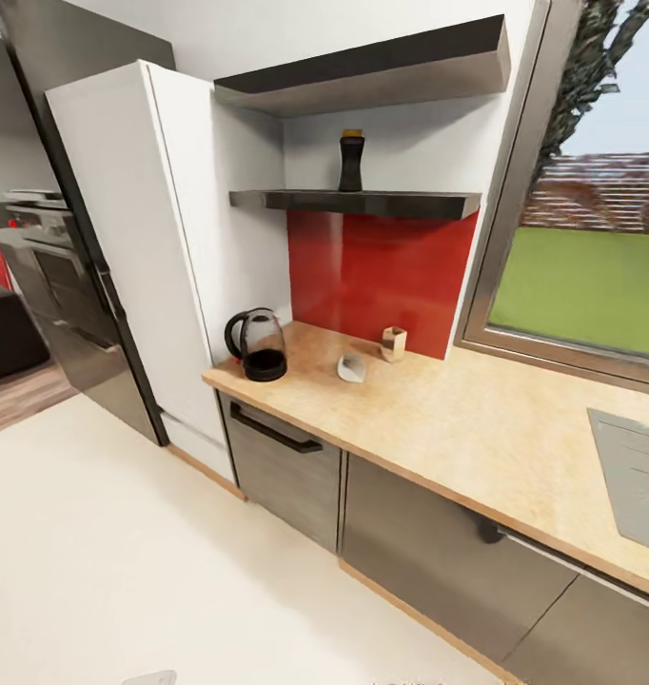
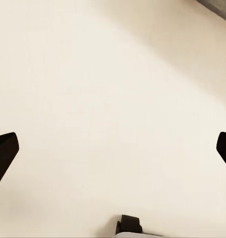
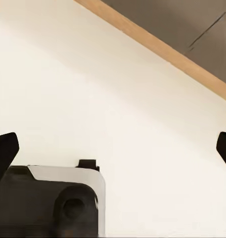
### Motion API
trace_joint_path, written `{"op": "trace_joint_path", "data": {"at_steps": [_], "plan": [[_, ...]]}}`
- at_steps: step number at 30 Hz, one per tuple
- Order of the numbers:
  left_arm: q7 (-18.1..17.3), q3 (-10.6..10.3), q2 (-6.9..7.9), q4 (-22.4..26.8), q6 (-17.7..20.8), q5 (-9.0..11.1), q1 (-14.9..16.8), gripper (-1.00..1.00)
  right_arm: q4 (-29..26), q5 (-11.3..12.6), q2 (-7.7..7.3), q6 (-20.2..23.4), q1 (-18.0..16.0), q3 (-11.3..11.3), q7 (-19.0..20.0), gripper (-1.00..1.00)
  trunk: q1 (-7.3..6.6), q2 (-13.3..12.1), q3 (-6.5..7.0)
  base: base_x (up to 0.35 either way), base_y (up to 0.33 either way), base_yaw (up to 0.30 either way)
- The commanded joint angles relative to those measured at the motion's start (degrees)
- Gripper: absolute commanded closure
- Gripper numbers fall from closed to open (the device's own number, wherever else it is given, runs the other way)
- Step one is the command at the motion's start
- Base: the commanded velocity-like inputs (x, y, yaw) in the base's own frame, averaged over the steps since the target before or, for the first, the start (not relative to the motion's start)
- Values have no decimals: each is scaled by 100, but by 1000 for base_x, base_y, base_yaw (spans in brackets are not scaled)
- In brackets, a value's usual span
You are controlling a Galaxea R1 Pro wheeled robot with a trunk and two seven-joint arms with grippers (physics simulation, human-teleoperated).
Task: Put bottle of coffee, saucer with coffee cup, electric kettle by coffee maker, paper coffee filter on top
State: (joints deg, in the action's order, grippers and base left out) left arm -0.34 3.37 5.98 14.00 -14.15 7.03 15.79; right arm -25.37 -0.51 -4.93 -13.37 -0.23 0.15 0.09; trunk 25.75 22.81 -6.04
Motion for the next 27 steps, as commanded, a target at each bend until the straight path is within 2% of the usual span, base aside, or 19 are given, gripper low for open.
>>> {"op": "trace_joint_path", "data": {"at_steps": [1, 2, 6, 11, 16, 20, 22, 23, 27], "plan": [[-3, -3, 0, -3, -16, 44, 3, -100, 101, -7, -19, -12, -4, -1, 1, -100, 3, 11, -11, 0, 0, -269], [2, -3, 0, -3, -14, 44, 3, -100, 347, -9, -55, -10, -6, -4, 0, -100, 3, 11, -11, 0, 0, -269], [11, -3, 7, -7, 0, 42, 3, -100, 760, -10, -87, 8, -4, -11, -4, -100, 3, 11, -11, 0, 0, -269], [16, -11, 9, -191, 8, 35, -29, -100, 1761, 23, -57, 179, -10, 10, -19, -100, 3, 11, -11, 0, 0, -269], [17, -19, 9, -211, 8, 35, -38, -100, 1848, 105, -29, 524, -7, 15, -19, -100, 3, 11, -11, 0, 0, -269], [17, -20, 9, -231, 14, -6, -86, -100, 1848, 530, -20, 622, -9, 12, -23, -100, 3, 11, -11, 0, 0, -269], [17, -15, 15, -301, 16, -109, -125, -100, 1844, 975, -22, 637, -9, 12, -26, -100, 3, 11, -11, 0, 0, -269], [17, -14, 19, -320, 17, -141, -136, -100, 1844, 1103, -23, 639, -7, 12, -26, -100, 3, 11, -11, 0, 0, -269], [17, -12, 52, -352, 24, -205, -153, -100, 1828, 1360, -22, 656, -11, 12, -27, -100, 3, 11, -11, 0, 0, -231]]}}
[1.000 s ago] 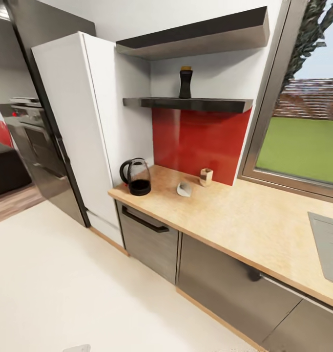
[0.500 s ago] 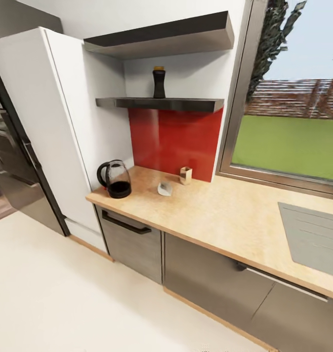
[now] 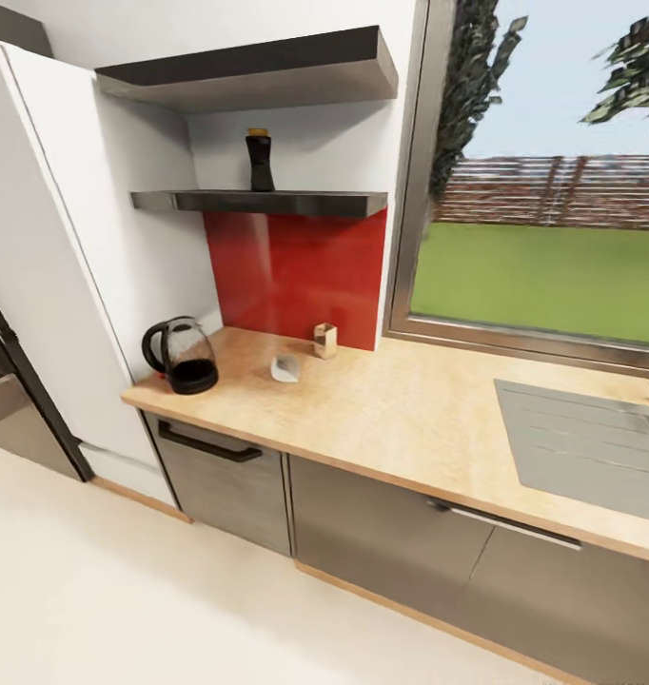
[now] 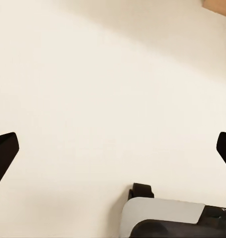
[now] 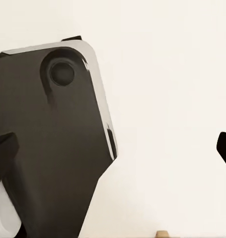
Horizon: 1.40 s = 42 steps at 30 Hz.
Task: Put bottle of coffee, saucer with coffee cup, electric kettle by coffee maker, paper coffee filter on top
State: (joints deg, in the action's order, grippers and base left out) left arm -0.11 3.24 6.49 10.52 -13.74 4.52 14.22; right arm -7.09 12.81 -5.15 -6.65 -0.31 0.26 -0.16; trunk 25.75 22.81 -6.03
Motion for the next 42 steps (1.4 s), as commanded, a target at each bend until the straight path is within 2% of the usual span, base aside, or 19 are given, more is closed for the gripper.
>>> {"op": "trace_joint_path", "data": {"at_steps": [1, 5, 10, 12, 13, 16, 17, 21, 22, 23, 26, 35, 38, 42], "plan": [[-7, 1, 7, -5, -16, 44, 2, -100, -1, 39, -1, -12, -2, 0, -2, -100, 3, 11, -11, 0, 0, -151], [-7, 1, 32, -6, -15, 41, 2, -100, -1, 40, -3, 39, -3, -6, 9, -100, 3, 11, -10, 0, 0, -111], [-7, 4, 75, 26, -28, 41, 3, -100, -8, 38, -10, 321, 0, -8, 28, -100, 3, 11, -2, 0, 0, -85], [-11, 11, 148, 64, -43, 42, 24, -100, -10, 38, -11, 379, 0, -8, 28, -100, 3, 11, -1, 0, 0, -19], [-18, 18, 257, 136, -53, 49, 69, -100, -11, 41, -12, 400, 0, -9, 39, -100, 3, 11, -1, 0, 0, -5], [-22, 33, 330, 545, -46, 55, 99, -100, -22, 44, -12, 407, -2, -9, 47, -100, 3, 11, -1, 0, 0, -2], [-21, 42, 338, 1296, 16, 55, 135, -100, -38, 46, -10, 410, -3, -9, 50, -100, 3, 11, -1, 0, 0, 0], [-30, 44, 334, 2058, 53, 56, 212, -100, -40, 46, -9, 410, -1, -9, 51, -100, 3, 11, -1, 0, 0, 0], [-44, 30, 319, 2417, 73, 57, 522, -100, -38, 41, -11, 409, -1, -9, 34, -100, 3, 11, -1, 0, 0, 0], [-47, 24, 302, 2466, 102, 57, 731, -100, -38, 39, -12, 405, 1, -9, 30, -100, 3, 11, -1, 0, 0, 0], [-57, 21, 289, 2503, 311, 61, 1068, -100, -37, 38, -12, 403, -2, -9, 20, -100, 3, 11, -1, 0, 0, 0], [-76, 19, 253, 2599, 1601, 75, 2360, -100, -30, 37, -11, 401, -1, -9, 7, -100, 3, 11, -1, 0, 0, -2], [-81, 19, 243, 2603, 1913, 76, 2645, -100, -23, 37, -12, 401, -2, -9, 7, -100, 3, 11, 1, 0, 0, -101], [-84, 17, 244, 2597, 2159, 69, 2789, -100, -21, 37, -12, 395, -2, -9, 7, -100, 3, 11, 11, 0, 0, -202]]}}
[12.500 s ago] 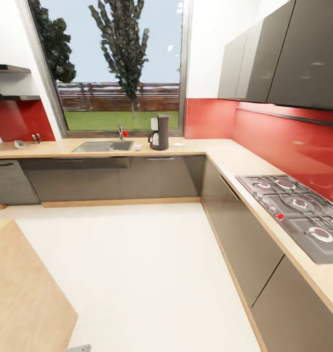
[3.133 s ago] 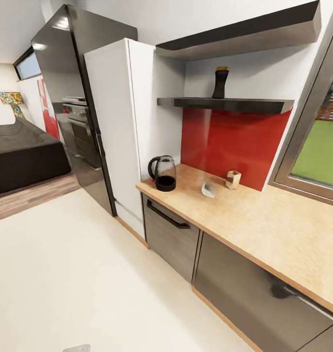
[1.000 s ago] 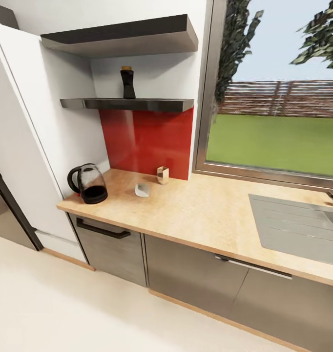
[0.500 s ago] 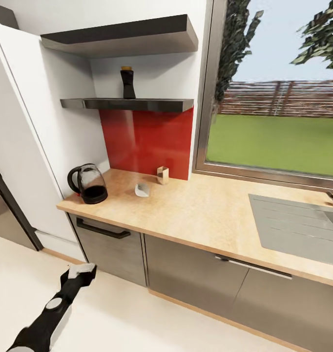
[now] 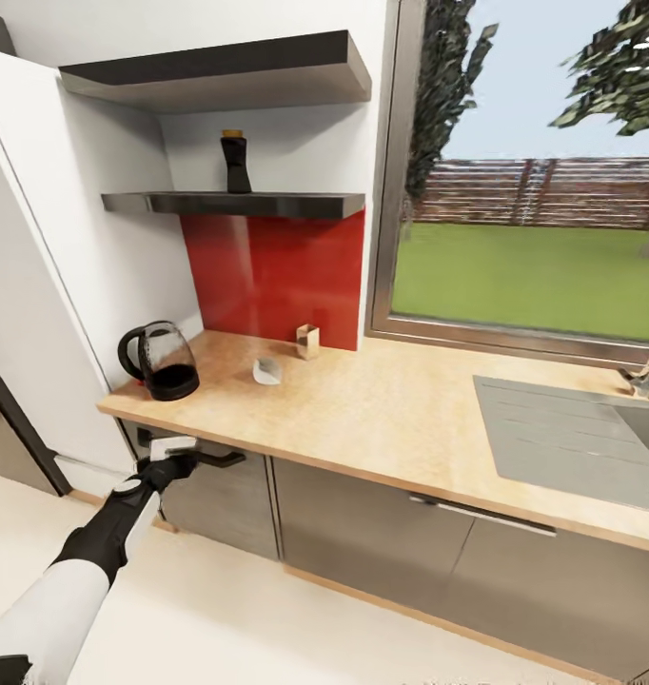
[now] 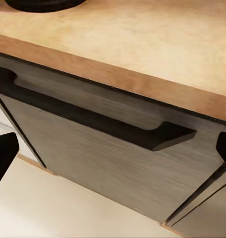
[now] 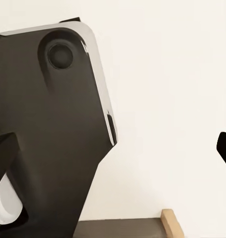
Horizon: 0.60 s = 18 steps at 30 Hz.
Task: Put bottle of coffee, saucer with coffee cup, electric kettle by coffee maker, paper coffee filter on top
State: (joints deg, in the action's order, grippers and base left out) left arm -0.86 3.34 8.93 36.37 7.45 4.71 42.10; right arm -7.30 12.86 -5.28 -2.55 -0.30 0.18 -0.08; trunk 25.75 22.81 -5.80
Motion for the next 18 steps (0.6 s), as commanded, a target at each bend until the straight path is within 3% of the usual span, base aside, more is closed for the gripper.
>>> {"op": "trace_joint_path", "data": {"at_steps": [1, 12, 18], "plan": [[-6, 5, 5, 12, 76, 47, 20, -100, 3, 33, 0, -16, -2, 0, 5, -100, 3, 11, -9, 0, 0, -230], [-9, -11, 89, 17, 153, 43, 83, -100, 17, 17, 8, -12, -3, -32, 32, -100, 3, 11, 27, 0, 0, -243], [5, -153, 48, -46, 716, 32, 662, -100, 21, 5, 17, -10, -4, -37, 29, -100, 3, 11, 37, 0, 0, -101]]}}
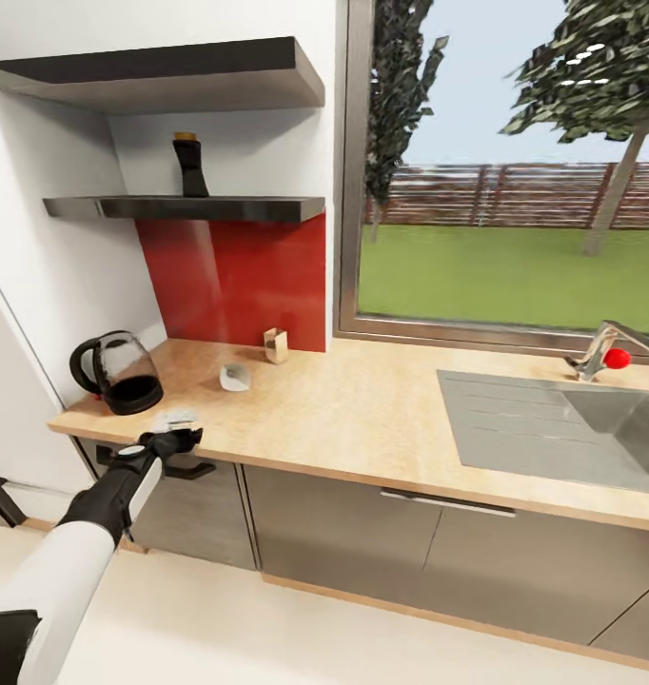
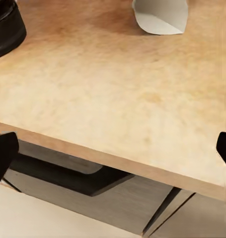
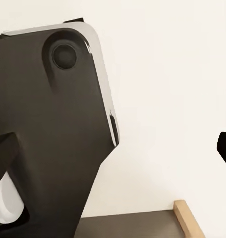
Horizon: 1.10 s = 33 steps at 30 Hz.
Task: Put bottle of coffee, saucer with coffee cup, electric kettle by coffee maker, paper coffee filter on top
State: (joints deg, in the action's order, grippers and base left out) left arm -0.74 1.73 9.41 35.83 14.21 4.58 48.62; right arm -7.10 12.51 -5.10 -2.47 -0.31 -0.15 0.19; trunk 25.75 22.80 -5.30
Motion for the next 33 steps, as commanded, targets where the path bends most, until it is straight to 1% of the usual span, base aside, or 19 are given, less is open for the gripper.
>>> {"op": "trace_joint_path", "data": {"at_steps": [1, 4, 6, 10, 16, 23, 33], "plan": [[-2, -40, -13, -52, 74, 29, 107, -100, 4, 36, 2, -16, -4, -7, 7, -100, 3, 12, -13, 0, 0, -13], [13, -135, -34, -240, 112, -35, 288, -100, 6, 15, 19, -10, -3, -31, 13, -100, 3, 12, -13, 0, 0, -7], [14, -164, -36, -306, 104, -57, 344, -100, 7, -21, 36, -9, -3, -67, 15, -100, 3, 12, -13, 0, 0, -2], [-1, -209, -8, -314, 49, -64, 333, -100, 7, -85, 63, -8, -2, -132, 16, -100, 3, 12, -13, 0, 0, -1], [-10, -213, 13, -290, 31, -56, 309, -100, 1, -96, 78, -8, -4, -150, 16, -100, 3, 12, -13, 42, 0, 0], [-14, -213, 11, -302, 29, -54, 311, -100, -9, -76, 80, -8, -4, -128, 16, -100, 3, 12, -13, 276, 18, -29], [-14, -208, 18, -335, 29, -60, 307, -100, -6, -73, 80, -8, -2, -126, 16, -100, 3, 12, -13, 262, 155, -220]]}}
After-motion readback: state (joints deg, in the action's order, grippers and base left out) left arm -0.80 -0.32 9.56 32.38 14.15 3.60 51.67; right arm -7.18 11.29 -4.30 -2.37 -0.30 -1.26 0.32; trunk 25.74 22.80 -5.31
